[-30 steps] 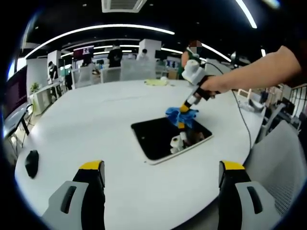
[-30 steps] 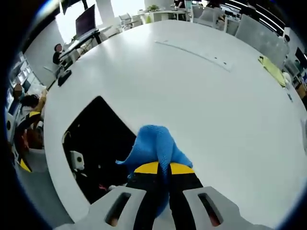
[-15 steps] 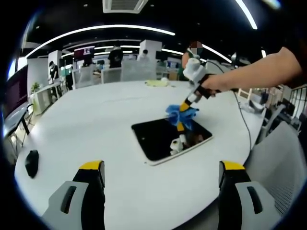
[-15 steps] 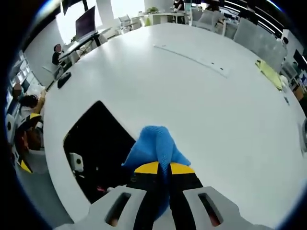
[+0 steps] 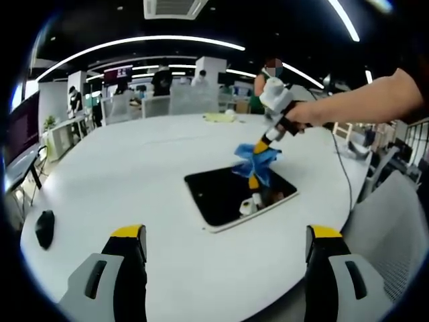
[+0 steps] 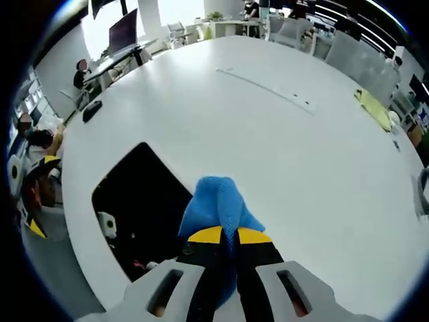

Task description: Wipe the mirror surface with the cleaning cloth until all visible marks leave the cleaned area.

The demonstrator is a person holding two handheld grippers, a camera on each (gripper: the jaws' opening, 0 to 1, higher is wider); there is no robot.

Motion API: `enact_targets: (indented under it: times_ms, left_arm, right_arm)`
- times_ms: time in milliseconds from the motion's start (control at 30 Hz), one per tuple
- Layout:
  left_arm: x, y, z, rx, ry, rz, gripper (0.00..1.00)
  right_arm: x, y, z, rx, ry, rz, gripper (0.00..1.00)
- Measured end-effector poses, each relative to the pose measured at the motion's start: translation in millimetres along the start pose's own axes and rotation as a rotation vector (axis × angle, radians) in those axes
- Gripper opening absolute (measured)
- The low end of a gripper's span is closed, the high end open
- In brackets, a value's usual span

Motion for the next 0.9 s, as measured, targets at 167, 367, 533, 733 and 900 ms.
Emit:
enact_targets:
  times_ms: [167, 367, 533, 733, 900]
  left_arm:
    - [0.5, -0.6, 0.1, -0.003, -0.002, -0.003, 0.99]
    - [0.5, -1.3, 0.1, -0.006, -0.001, -0.006, 0.99]
    - [0.2, -1.2, -0.4, -0.008, -0.002, -0.009, 0.99]
    - [-0.4, -1.4, -0.6, -0.012, 0.002, -0.015, 0.99]
    - [-1.1, -1.7, -0.8, -0.015, 0.006, -0.018, 0.99]
  right_arm:
    - [-12.1, -10.5, 8.6, -0.017, 0.003, -0.019, 0.02]
    - [-27.4, -26.9, 23.2, -0.045, 0.004, -0.04, 0.02]
    - [-43.8, -48.6, 39.2, -0.076, 0.015, -0.073, 0.02]
    - [-60.1, -63.8, 48.4, -0.098, 0.027, -0.115, 0.02]
    - [-63.7, -63.6, 49.9, -0.101, 0.029, -0.128, 0.02]
Point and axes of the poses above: the point that each gripper's makers call its tool centre point, and the gripper's own axes: z roughly backward along the fingers, y roughly to its left, x roughly out of its top, the point moved 6 cm from there along z, roughly backward along the fingers, and after that the axes turned 10 degrees about y, right-handed, at the moved point
